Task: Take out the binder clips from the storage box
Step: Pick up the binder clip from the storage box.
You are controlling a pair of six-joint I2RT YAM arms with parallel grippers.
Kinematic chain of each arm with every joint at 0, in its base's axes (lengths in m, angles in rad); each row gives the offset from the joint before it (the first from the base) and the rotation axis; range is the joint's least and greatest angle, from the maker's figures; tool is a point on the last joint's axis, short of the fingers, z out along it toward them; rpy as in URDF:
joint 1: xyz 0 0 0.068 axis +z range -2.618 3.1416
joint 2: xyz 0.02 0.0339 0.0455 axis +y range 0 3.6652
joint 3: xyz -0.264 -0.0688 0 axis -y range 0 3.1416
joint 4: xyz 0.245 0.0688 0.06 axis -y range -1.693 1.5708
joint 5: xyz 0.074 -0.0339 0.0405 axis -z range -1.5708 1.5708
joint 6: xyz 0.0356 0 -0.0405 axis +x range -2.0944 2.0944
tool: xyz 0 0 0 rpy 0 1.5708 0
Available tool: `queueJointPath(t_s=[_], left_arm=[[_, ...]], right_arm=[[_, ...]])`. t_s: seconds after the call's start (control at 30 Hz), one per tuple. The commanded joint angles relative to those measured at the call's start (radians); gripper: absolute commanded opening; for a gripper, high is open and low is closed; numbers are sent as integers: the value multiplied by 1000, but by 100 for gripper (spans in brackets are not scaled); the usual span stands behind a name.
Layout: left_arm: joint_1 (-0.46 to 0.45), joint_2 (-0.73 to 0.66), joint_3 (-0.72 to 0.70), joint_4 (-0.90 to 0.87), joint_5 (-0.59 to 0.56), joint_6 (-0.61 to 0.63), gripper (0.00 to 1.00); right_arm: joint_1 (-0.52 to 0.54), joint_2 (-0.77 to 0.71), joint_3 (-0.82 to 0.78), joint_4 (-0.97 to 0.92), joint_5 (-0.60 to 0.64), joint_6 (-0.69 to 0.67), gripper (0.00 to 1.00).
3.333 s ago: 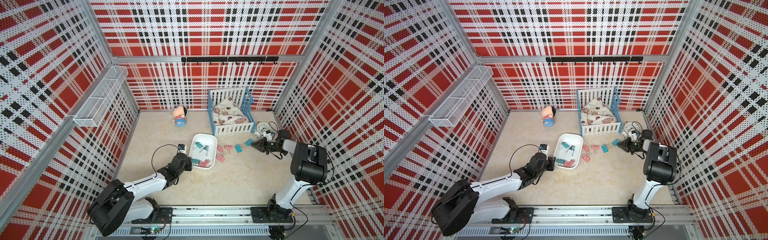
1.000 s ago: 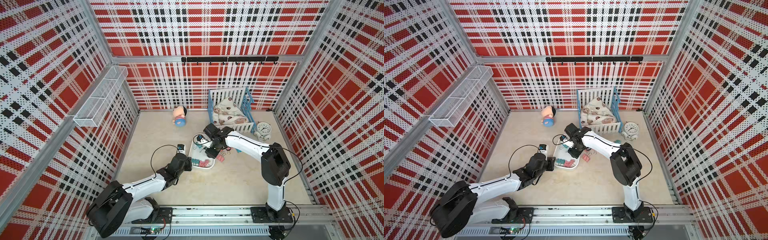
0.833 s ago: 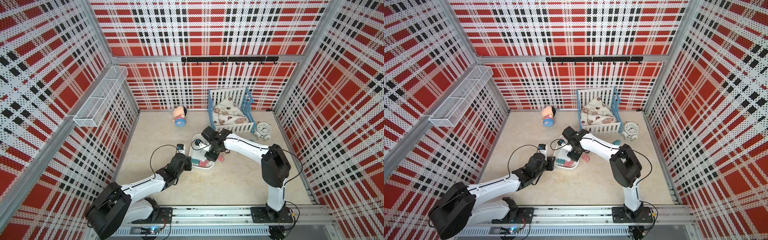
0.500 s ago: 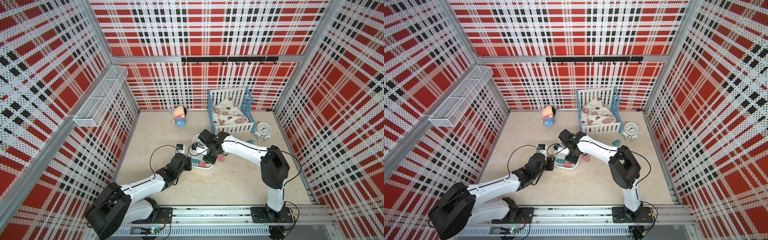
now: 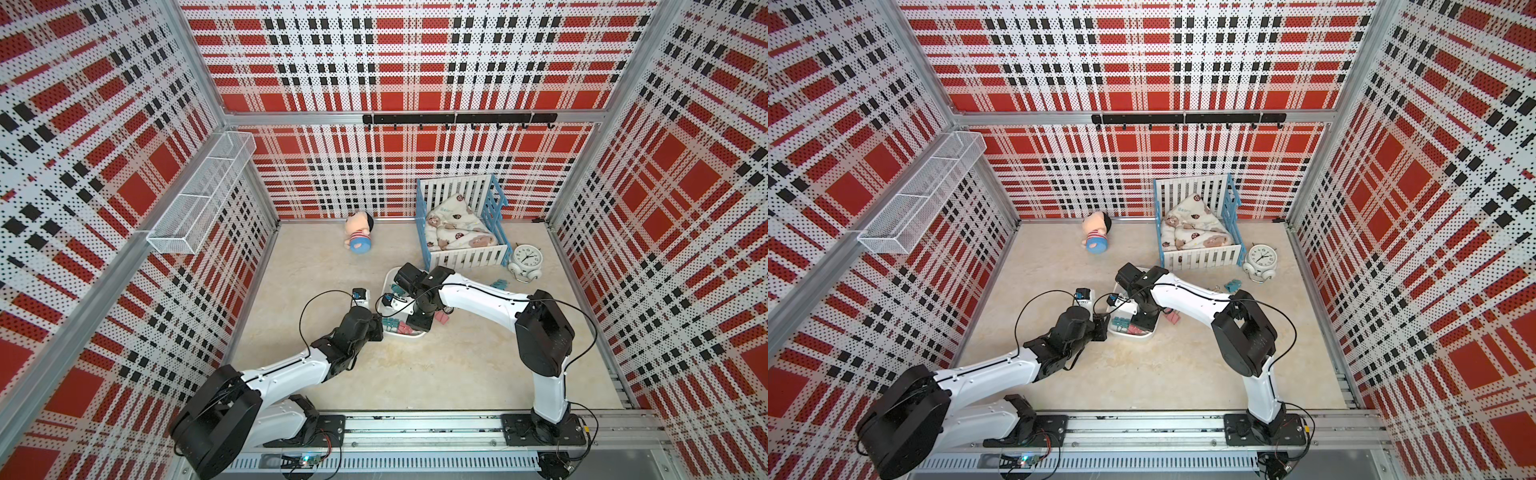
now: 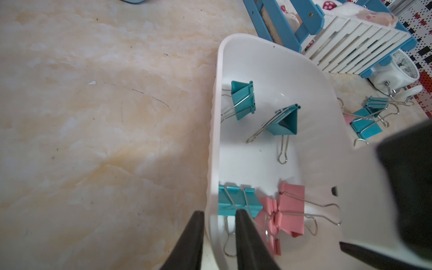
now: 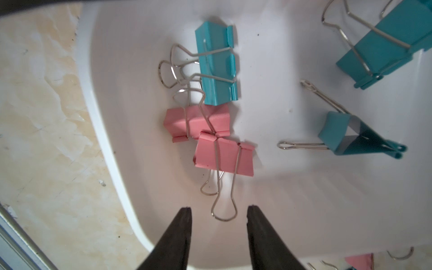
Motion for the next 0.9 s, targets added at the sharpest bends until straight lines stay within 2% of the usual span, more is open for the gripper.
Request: queueJointPath(t_s=[0.0, 0.2, 0.4, 0.87], left_arm=[[7, -5, -11, -3, 2, -1, 31], [7, -3, -13, -2, 2, -3, 31], [8, -4, -15, 0, 3, -6, 31], [8, -2, -17, -1, 5, -8, 31]], right_arm=[[7, 23, -13, -14, 17, -14, 45], [8, 38, -6, -18, 27, -19, 43], [7, 44, -4, -9, 54, -15, 36], [2, 18, 15, 24, 29, -20, 11]])
